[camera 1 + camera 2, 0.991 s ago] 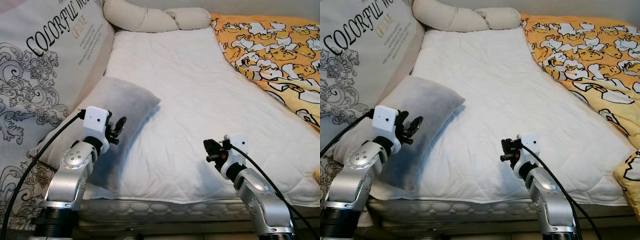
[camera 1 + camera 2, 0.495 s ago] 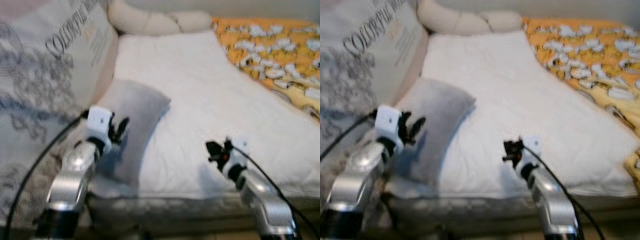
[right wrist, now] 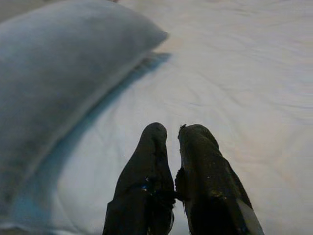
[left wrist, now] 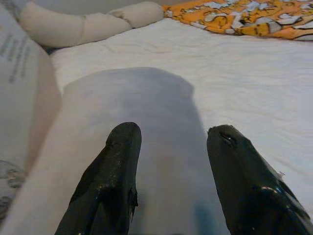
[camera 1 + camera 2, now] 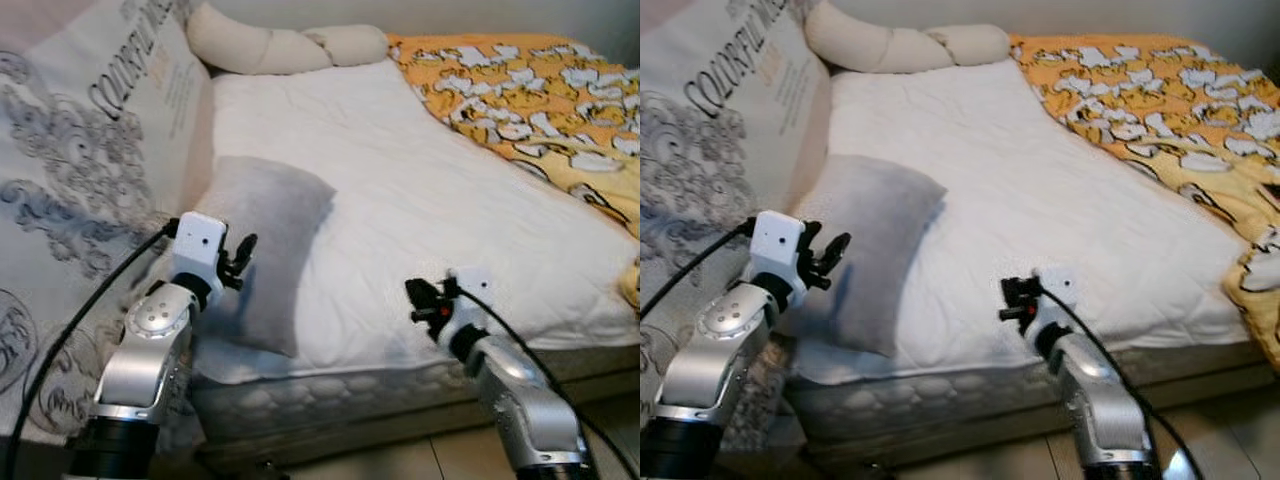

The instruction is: Clean up the room

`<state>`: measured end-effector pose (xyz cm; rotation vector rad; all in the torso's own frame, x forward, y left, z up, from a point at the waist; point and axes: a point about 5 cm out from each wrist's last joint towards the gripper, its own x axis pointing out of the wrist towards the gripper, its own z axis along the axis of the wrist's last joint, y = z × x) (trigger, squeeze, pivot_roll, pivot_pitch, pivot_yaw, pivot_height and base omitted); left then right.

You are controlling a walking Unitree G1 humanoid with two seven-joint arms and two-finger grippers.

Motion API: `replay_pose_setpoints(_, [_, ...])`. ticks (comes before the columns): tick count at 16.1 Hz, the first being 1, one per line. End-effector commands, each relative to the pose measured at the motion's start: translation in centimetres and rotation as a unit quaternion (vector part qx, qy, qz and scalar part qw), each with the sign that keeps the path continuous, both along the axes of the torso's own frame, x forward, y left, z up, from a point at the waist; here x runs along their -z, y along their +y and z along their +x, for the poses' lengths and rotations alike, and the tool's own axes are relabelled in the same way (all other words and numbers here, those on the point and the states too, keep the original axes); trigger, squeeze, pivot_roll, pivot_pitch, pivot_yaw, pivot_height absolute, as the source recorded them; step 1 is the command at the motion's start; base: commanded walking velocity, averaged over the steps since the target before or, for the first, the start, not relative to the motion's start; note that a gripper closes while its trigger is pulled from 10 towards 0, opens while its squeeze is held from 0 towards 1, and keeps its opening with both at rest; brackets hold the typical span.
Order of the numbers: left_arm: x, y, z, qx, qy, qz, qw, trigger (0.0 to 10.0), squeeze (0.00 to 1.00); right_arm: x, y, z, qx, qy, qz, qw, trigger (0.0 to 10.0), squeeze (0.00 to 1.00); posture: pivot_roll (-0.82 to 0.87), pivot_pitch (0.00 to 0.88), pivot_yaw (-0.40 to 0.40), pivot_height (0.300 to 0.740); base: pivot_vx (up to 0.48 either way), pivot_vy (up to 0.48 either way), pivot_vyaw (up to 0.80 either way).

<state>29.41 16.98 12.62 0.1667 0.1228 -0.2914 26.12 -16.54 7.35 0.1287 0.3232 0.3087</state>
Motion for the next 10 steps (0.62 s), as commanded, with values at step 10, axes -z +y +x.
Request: replay_pose_setpoints(10, [-0.79, 0.81, 0.33, -0.035, -0.020, 0.000, 0.999, 10.0, 0.00, -0.39, -0.07, 0.50, -0.014, -0.007, -0.013, 1.000, 10.0, 0.00, 0.08, 0.000, 0.030, 0.740, 0.213, 0.000, 0.42])
